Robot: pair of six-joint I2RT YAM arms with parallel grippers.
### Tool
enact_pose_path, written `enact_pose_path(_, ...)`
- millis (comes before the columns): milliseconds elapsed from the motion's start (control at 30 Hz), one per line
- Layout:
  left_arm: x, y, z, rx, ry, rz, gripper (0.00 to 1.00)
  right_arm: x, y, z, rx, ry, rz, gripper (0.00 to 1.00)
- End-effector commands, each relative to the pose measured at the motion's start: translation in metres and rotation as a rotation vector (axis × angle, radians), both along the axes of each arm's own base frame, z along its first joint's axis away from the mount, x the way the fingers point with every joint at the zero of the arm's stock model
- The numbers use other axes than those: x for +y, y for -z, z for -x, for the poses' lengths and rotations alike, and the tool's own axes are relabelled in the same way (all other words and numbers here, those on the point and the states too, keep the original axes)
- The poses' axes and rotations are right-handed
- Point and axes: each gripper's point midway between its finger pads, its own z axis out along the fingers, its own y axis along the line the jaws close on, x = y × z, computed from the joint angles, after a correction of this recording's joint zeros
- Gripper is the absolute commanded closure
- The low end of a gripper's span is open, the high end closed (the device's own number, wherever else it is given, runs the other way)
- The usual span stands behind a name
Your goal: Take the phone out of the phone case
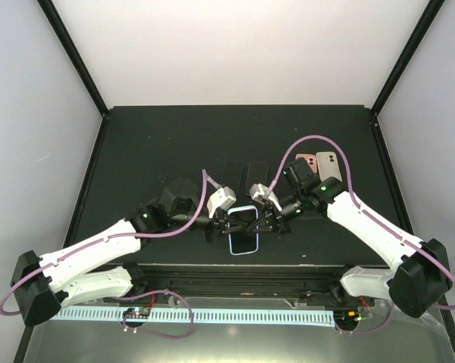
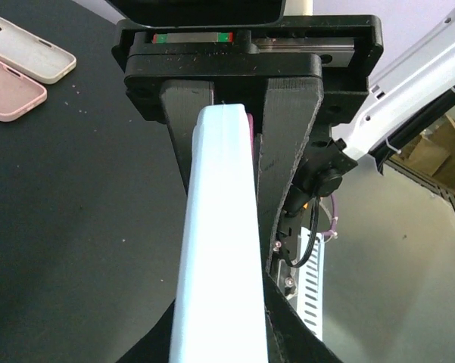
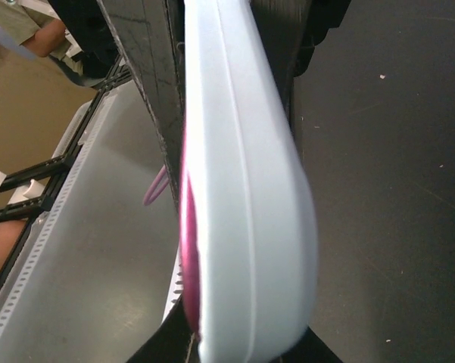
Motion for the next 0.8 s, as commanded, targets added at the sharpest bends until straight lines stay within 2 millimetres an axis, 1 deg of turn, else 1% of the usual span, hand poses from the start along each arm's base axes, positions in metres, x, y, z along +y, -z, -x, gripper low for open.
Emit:
enact_pose_path(0,-0.006,-0.026,0.006,-0.05,0.036,0.071,0.89,0.004,-0.016,-0.001,-0.045,-0.016,-0.057,0.99)
enact_pose_path(100,-0.004,-0.029,0.006,-0.059,0.03,0.078,0.94,0.004,-0.016,-0.002,-0.049,-0.013,-0.054,0.99)
enact_pose_path(133,-0.003,-0.03,0.005,-0.062,0.023,0.078,0.96,0.004,-0.016,-0.002,-0.051,-0.011,-0.052,0.96)
enact_pose_path(200,-0.001,-0.034,0.002,-0.071,0.0,0.083,0.98,0.004,-0.017,-0.004,-0.057,-0.005,-0.051,0.81)
enact_pose_path(233,0.001,-0.035,0.0,-0.076,-0.016,0.081,0.98,0.004,-0.017,-0.004,-0.06,-0.001,-0.049,0.72)
enact_pose_path(267,0.003,-0.037,-0.002,-0.083,-0.035,0.077,0.98,0.004,-0.018,-0.005,-0.066,0.003,-0.047,0.66)
enact_pose_path(367,0.011,-0.05,-0.01,-0.12,-0.094,0.071,0.98,0.003,-0.02,-0.01,-0.102,0.031,-0.024,0.55)
enact_pose_path(433,0.017,-0.066,-0.015,-0.152,-0.12,0.07,0.98,0.002,-0.023,-0.015,-0.139,0.055,-0.008,0.51)
enact_pose_path(533,0.023,-0.091,-0.022,-0.197,-0.136,0.075,0.98,-0.002,-0.027,-0.018,-0.192,0.072,0.013,0.49)
enact_pose_path(567,0.024,-0.108,-0.024,-0.219,-0.116,0.093,0.99,-0.006,-0.03,-0.019,-0.249,0.071,0.028,0.48)
enact_pose_path(600,0.023,-0.114,-0.024,-0.23,-0.101,0.104,0.99,-0.007,-0.031,-0.02,-0.269,0.073,0.036,0.48)
enact_pose_path(633,0.022,-0.117,-0.024,-0.24,-0.088,0.106,0.98,-0.009,-0.031,-0.021,-0.286,0.079,0.044,0.48)
enact_pose_path(700,0.021,-0.115,-0.028,-0.266,-0.078,0.089,0.98,-0.011,-0.035,-0.02,-0.307,0.089,0.045,0.49)
enact_pose_path(767,0.022,-0.112,-0.029,-0.281,-0.07,0.09,0.98,-0.012,-0.042,-0.013,-0.307,0.078,0.027,0.51)
